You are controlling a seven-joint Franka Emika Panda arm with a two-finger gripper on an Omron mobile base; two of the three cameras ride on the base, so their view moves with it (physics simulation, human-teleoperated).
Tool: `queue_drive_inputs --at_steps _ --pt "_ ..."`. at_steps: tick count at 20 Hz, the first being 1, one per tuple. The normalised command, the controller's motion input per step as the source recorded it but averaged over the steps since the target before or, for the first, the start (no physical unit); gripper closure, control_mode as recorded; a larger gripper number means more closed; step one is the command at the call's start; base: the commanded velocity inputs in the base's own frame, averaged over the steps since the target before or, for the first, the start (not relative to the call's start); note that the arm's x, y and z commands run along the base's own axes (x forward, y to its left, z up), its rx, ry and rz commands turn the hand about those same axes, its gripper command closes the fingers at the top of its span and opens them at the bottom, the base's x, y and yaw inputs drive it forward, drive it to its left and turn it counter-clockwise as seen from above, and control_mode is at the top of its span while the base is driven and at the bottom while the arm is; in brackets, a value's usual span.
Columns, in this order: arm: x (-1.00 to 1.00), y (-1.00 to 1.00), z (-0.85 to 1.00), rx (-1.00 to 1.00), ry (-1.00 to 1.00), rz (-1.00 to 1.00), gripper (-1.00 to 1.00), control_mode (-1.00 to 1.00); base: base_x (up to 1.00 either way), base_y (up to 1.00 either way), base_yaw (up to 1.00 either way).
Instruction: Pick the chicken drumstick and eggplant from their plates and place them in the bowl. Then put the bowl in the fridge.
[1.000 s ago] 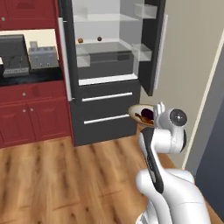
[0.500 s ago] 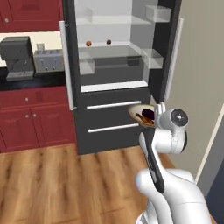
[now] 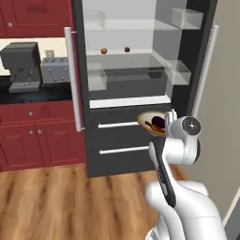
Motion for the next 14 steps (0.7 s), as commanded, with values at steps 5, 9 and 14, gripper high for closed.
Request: queue_drive_inputs --at_steps 5,9,14 --pt "0.00 0.00 0.00 0.00 0.00 0.00 1.00 1.00 0.69 -0.38 0.17" --pt "0.00 0.00 0.00 0.00 0.00 0.00 1.00 1.00 0.66 -0.43 0.15" --pt "0.00 0.00 0.00 0.00 0.00 0.00 1.00 1.00 0.62 -0.42 0.09"
